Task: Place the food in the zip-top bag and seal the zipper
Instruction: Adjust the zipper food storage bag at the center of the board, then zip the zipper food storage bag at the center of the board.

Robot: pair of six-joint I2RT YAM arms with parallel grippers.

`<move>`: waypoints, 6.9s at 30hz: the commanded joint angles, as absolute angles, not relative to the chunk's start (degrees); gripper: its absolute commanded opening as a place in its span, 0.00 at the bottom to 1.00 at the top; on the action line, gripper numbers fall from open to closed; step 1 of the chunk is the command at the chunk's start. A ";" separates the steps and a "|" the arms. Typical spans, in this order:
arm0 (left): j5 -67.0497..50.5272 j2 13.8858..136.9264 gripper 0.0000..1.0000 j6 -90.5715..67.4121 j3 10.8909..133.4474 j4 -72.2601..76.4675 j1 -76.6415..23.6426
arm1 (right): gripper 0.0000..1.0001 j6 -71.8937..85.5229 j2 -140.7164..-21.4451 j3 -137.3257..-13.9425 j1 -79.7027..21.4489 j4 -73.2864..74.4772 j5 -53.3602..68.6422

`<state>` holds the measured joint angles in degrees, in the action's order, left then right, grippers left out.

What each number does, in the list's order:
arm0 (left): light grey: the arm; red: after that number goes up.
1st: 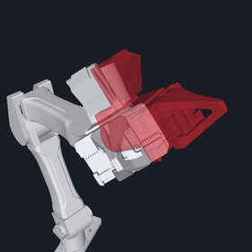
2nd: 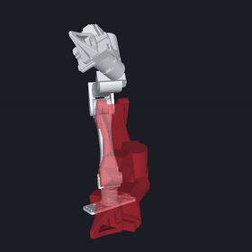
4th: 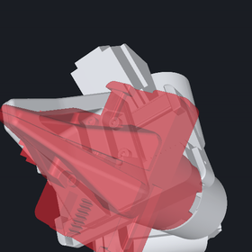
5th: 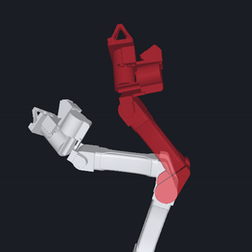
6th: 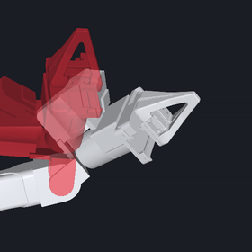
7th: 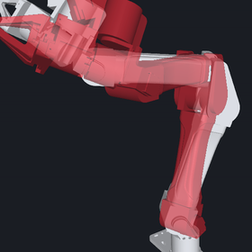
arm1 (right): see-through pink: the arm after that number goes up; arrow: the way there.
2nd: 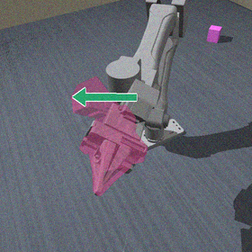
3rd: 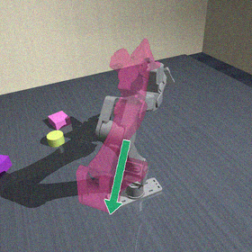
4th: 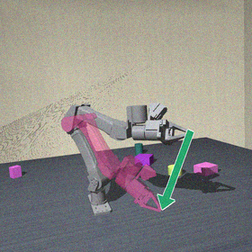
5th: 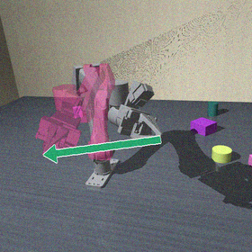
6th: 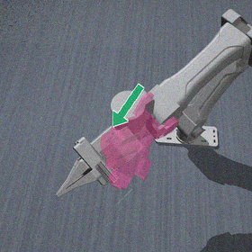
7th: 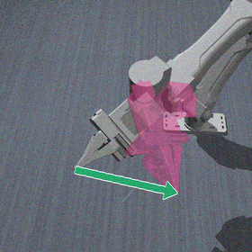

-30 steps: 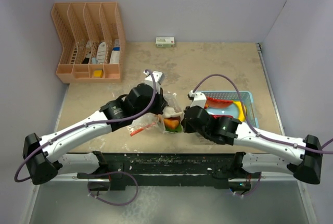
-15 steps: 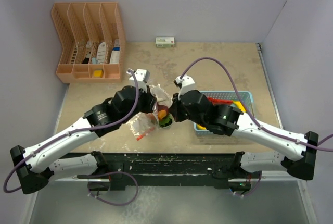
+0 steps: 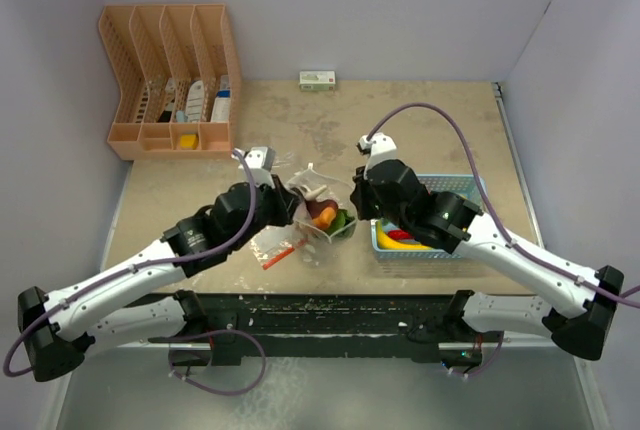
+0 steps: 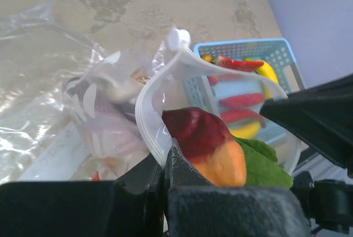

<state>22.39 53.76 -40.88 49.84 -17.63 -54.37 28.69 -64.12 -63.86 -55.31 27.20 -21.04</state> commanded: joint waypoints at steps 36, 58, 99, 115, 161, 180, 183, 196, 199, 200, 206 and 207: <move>33.25 50.71 0.99 -20.58 42.22 6.63 -52.74 | 0.00 19.81 -56.69 -52.94 -53.44 16.04 -7.03; -36.21 72.94 0.99 -21.83 35.51 48.28 -23.00 | 0.00 17.28 -56.52 -55.02 -53.35 19.37 -4.88; -72.29 109.47 0.99 -43.58 48.98 94.45 -27.63 | 0.00 11.06 -59.74 -59.72 -52.41 22.50 -5.17; -65.66 105.72 0.31 -42.05 43.13 94.37 -30.54 | 0.00 12.52 -59.29 -60.12 -51.29 23.83 -12.27; -18.59 57.85 0.00 -13.83 21.13 37.05 -39.03 | 0.79 14.22 -67.97 -60.37 -48.94 3.29 5.93; -18.89 54.96 0.00 -12.35 21.73 33.03 -39.33 | 0.79 13.29 -75.77 -54.19 -41.05 -1.83 20.27; -18.89 55.11 0.00 -12.13 21.79 33.13 -39.29 | 0.78 12.79 -76.37 -53.18 -40.99 -3.37 27.01; -18.60 54.49 0.00 -11.39 21.74 32.67 -39.43 | 0.00 12.08 -77.52 -54.17 -40.98 -0.15 32.74; -17.64 54.25 0.00 -11.44 22.38 30.99 -39.46 | 0.00 12.17 -74.20 -54.21 -40.97 1.73 30.45; -16.83 53.92 0.03 -11.67 22.97 29.58 -39.42 | 0.00 12.17 -72.92 -54.29 -40.93 2.40 29.81; -9.24 49.78 0.36 -14.70 31.25 12.64 -39.39 | 0.00 11.72 -66.68 -53.33 -41.01 3.08 28.35; -9.01 48.95 0.44 -14.71 32.69 9.91 -39.39 | 0.00 11.48 -66.35 -53.19 -40.96 3.27 28.72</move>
